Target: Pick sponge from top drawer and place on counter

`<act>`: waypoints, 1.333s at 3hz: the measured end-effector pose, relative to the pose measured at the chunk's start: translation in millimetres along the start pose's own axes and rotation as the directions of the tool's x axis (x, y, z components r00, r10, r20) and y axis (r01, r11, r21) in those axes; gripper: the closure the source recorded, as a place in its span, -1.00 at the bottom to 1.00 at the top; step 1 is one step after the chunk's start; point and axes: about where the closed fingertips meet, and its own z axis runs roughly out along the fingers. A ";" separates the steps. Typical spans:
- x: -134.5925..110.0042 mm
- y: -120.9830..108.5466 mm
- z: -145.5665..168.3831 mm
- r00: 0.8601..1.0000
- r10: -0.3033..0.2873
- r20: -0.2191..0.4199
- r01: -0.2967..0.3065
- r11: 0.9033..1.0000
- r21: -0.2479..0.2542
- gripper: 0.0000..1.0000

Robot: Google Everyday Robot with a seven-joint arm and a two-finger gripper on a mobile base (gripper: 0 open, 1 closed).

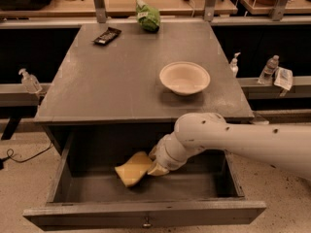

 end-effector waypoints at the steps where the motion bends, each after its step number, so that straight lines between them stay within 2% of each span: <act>1: -15.5 4.8 -35.1 0.994 -0.049 0.095 0.046 0.999 0.028 1.00; 2: -37.9 11.4 -82.3 0.974 -0.100 0.201 0.088 0.994 0.066 1.00; 3: -55.7 13.3 -124.3 0.955 -0.144 0.261 0.122 0.988 0.097 1.00; 4: -72.6 14.9 -156.9 0.940 -0.182 0.287 0.155 0.981 0.114 1.00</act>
Offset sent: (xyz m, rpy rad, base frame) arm -0.0474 -0.0121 0.1574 0.3262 -0.1851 0.1671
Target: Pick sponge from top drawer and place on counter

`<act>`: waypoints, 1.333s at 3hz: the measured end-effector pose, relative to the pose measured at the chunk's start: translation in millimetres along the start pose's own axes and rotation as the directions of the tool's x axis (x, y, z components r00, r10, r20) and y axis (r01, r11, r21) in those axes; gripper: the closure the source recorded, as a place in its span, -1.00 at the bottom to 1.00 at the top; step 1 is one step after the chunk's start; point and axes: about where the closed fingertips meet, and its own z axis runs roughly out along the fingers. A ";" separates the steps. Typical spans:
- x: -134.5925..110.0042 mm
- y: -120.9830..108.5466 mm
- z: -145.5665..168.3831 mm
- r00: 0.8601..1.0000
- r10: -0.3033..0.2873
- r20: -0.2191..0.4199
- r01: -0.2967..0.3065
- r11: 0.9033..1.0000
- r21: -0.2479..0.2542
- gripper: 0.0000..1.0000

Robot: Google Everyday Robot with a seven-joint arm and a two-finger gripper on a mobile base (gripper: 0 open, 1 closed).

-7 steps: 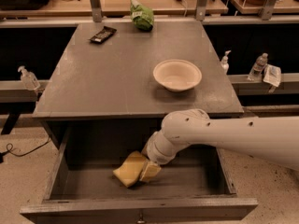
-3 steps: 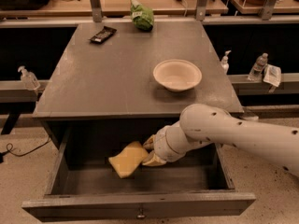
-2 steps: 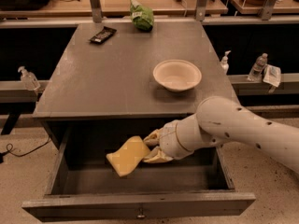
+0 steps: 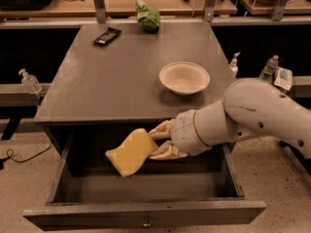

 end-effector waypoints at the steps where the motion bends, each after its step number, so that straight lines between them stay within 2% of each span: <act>1: -20.2 -6.5 -16.3 0.999 -0.029 0.013 0.029 1.000 -0.009 1.00; 2: -35.9 -26.8 -31.0 0.998 -0.059 -0.015 0.059 0.998 -0.013 1.00; 3: -59.0 -63.4 -33.4 0.991 -0.112 -0.067 0.109 0.993 -0.035 1.00; 4: -70.5 -106.3 -28.6 0.983 -0.129 -0.130 0.121 0.990 -0.068 1.00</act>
Offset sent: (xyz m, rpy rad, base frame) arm 0.0507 0.0224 0.0995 -0.1166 -0.0713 0.0800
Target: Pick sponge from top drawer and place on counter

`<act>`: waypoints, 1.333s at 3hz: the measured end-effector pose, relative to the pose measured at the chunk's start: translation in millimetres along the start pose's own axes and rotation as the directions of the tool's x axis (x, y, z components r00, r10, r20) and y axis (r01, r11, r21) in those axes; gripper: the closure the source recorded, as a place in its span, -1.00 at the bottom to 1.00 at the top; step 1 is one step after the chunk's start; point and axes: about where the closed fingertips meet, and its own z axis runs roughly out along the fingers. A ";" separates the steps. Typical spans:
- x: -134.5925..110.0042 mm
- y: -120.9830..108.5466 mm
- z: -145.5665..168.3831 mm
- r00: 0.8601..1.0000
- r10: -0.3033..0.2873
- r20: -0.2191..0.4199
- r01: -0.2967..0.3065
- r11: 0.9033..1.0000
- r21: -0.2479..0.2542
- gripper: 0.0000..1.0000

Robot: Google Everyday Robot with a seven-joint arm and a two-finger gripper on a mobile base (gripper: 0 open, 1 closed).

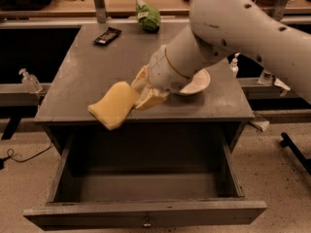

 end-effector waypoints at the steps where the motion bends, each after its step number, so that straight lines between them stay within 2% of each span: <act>1: 7.6 -38.3 3.9 0.997 0.040 -0.060 -0.041 0.999 -0.017 1.00; 2: 18.9 -58.0 8.8 0.991 0.109 -0.075 -0.110 0.994 -0.008 0.76; 3: 30.5 -69.6 15.9 0.980 0.193 -0.052 -0.192 0.981 0.022 0.26; 4: 28.8 -68.6 17.0 0.981 0.187 -0.053 -0.186 0.982 0.017 -0.17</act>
Offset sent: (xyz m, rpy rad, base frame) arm 0.0979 -0.0097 0.0008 -0.0176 0.0995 -0.2318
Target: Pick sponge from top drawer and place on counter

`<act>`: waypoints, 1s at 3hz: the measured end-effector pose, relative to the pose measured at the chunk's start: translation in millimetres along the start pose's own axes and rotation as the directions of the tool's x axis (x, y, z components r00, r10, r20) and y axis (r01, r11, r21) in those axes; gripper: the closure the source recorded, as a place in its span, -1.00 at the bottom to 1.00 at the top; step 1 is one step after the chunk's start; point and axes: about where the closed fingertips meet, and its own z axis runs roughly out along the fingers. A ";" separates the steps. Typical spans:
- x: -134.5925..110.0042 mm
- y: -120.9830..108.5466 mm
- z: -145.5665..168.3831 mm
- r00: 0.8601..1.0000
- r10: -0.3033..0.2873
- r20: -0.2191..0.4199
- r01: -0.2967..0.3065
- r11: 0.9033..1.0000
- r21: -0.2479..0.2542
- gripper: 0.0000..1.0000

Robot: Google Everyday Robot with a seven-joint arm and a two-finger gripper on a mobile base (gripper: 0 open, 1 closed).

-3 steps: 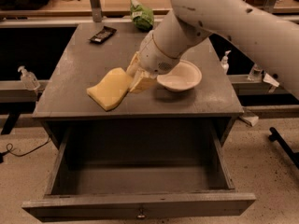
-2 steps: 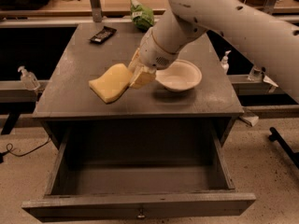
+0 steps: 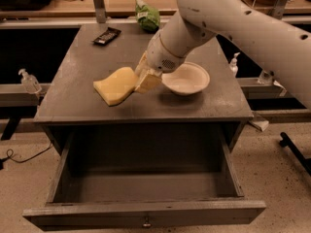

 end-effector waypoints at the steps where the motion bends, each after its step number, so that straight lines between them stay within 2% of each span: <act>1: -0.9 1.1 1.0 1.000 -0.004 -0.001 0.004 1.000 -0.004 -0.64; 2: -1.8 1.9 2.9 1.000 -0.006 -0.001 0.006 1.000 -0.008 -1.00; 3: -1.9 2.0 3.0 1.000 -0.006 -0.001 0.006 1.000 -0.008 -1.00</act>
Offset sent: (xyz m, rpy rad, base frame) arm -0.0009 0.0011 -0.0005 -0.0024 0.0005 0.0051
